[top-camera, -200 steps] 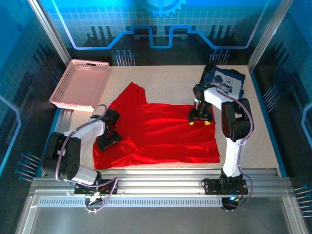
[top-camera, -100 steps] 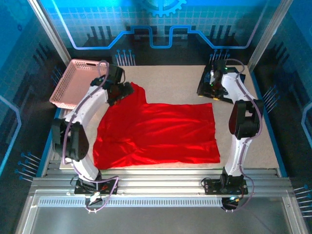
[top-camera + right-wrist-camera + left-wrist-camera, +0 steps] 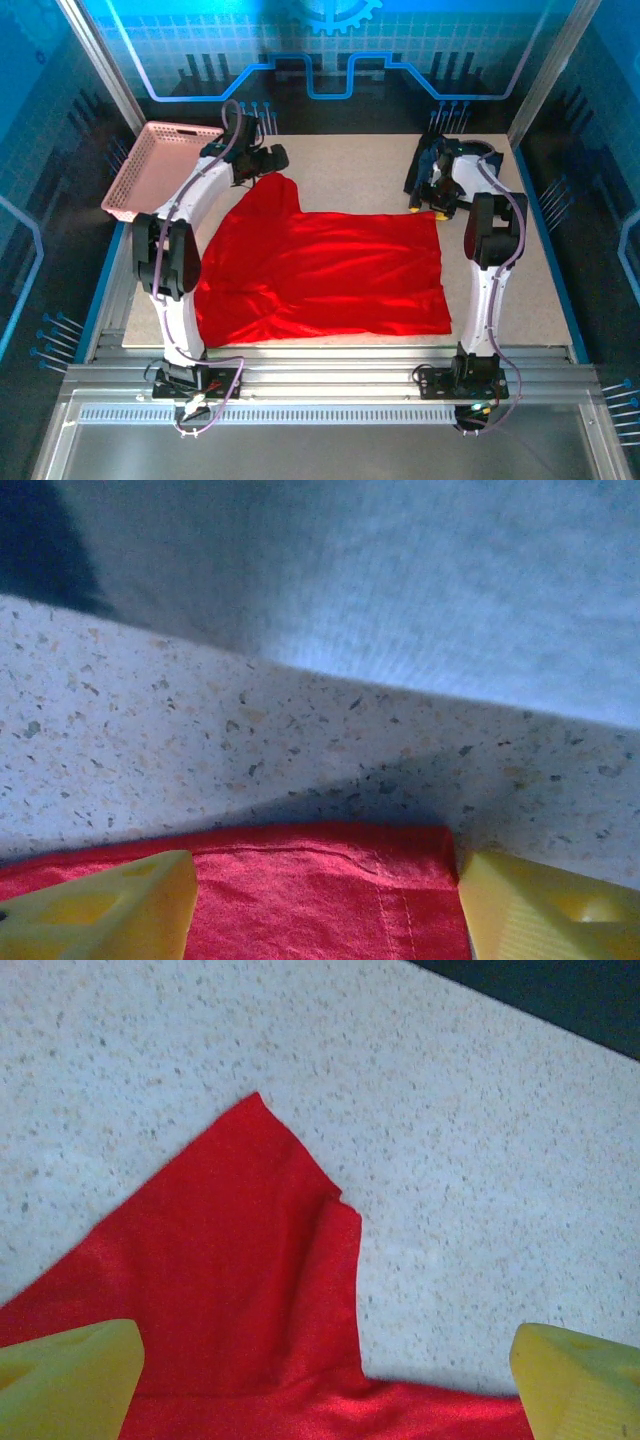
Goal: Fold and stack the t-shirts
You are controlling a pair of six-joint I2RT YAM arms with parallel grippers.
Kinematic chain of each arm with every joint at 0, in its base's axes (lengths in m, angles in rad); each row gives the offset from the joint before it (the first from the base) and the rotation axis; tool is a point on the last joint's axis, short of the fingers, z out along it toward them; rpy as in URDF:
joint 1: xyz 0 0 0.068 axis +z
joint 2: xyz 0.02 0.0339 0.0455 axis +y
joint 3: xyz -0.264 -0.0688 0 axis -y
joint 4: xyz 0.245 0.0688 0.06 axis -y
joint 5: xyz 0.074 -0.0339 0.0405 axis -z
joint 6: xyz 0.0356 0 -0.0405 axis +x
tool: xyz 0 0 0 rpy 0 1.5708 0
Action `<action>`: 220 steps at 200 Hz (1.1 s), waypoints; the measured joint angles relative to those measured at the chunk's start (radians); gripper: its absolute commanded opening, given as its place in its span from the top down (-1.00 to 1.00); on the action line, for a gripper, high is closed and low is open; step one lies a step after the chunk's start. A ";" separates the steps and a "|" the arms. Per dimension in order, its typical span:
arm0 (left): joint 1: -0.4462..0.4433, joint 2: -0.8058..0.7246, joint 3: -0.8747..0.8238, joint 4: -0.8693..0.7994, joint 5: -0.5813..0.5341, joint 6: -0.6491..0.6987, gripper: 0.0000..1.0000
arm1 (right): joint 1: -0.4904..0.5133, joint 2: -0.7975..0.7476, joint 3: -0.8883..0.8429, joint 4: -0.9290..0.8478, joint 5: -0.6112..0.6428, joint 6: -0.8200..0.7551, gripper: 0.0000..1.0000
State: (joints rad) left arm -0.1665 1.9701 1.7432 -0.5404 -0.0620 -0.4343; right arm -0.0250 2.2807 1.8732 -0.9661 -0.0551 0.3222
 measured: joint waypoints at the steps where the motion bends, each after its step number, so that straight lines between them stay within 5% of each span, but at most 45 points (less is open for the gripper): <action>1: 0.001 0.000 0.000 0.001 0.000 0.000 -0.91 | 0.000 0.000 0.000 0.000 0.000 -0.001 -0.33; 19: 0.026 0.004 0.002 0.018 0.000 0.016 -0.92 | 0.000 0.006 0.000 0.006 -0.002 0.013 -0.05; 59: 0.075 0.068 0.084 0.026 0.000 0.048 -0.90 | -0.001 0.017 0.000 0.010 -0.004 0.045 1.00; 134: 0.085 0.502 0.589 -0.103 -0.024 0.148 -0.60 | -0.003 -0.043 -0.027 -0.008 0.079 0.071 1.00; 220: 0.086 0.693 0.754 -0.188 0.039 0.180 -0.39 | -0.002 -0.050 0.020 -0.070 0.077 0.069 1.00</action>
State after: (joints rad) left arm -0.0803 2.6633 2.4973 -0.7288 -0.0231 -0.2539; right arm -0.0265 2.2311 1.8931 -1.0363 0.0223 0.3908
